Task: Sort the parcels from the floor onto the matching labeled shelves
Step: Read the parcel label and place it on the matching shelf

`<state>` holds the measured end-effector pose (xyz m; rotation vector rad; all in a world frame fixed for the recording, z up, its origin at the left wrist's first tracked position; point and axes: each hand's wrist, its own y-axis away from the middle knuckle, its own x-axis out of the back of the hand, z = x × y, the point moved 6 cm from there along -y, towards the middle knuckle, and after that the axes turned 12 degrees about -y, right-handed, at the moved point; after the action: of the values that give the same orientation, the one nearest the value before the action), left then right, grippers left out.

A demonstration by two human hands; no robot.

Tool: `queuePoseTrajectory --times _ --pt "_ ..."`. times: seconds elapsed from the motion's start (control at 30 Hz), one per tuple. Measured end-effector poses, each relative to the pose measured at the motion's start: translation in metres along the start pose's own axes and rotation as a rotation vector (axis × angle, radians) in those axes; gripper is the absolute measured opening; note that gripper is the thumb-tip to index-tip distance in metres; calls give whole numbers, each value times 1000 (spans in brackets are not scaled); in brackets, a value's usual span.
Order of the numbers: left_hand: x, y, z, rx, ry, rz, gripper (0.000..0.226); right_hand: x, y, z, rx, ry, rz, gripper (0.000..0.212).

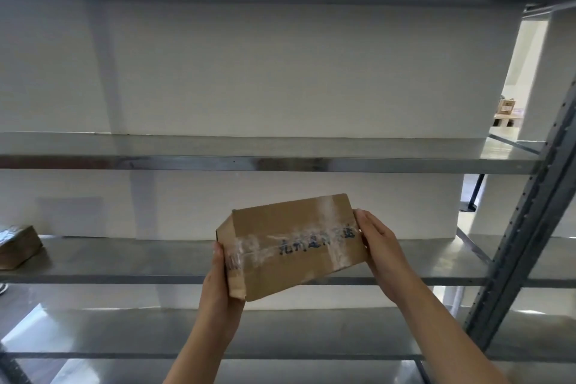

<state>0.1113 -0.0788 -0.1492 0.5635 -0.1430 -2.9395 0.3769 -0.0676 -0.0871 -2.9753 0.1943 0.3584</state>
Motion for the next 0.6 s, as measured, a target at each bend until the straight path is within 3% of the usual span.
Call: queuePoseTrajectory --times 0.2,0.37,0.47,0.6 --pt "-5 -11 -11 23 33 -44 50 -3 -3 -8 49 -99 -66 22" --pt "-12 -14 -16 42 -4 -79 63 -8 0 -1 -62 -128 -225 41" --pt "-11 -10 -17 44 -66 -39 47 -6 3 10 -175 -129 -266 49" --pt "4 -14 -13 -96 -279 71 24 1 2 13 -276 -135 -228 47"
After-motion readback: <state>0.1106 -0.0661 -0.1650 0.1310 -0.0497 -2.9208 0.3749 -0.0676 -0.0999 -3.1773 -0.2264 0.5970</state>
